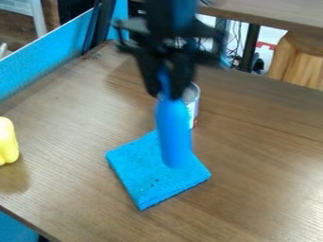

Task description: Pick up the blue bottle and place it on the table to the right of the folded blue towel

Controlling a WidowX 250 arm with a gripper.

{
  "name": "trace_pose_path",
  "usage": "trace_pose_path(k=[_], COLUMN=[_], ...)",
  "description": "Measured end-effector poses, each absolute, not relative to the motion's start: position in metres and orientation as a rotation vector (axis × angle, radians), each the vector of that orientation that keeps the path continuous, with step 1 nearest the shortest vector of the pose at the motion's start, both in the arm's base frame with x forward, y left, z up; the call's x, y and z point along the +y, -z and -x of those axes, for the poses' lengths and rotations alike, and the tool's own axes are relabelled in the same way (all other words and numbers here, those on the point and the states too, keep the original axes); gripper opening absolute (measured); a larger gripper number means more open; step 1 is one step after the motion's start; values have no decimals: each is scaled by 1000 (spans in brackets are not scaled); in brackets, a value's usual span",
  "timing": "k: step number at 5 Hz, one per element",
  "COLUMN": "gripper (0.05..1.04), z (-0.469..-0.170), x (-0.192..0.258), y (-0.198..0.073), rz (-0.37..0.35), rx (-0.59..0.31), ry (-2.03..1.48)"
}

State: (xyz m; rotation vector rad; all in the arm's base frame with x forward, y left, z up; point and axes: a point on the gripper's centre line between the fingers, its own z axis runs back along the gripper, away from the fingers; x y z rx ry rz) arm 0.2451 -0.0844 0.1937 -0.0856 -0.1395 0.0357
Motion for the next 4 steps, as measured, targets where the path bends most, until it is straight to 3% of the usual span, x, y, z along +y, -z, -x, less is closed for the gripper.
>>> trace_pose_path(k=[1,3,4], gripper=[345,345,345], z=[-230,-218,-222], x=[-121,-137,-136], y=[-186,-149,-143], rz=[70,9,-6], rx=[-152,-153,-181], ry=[60,162,162])
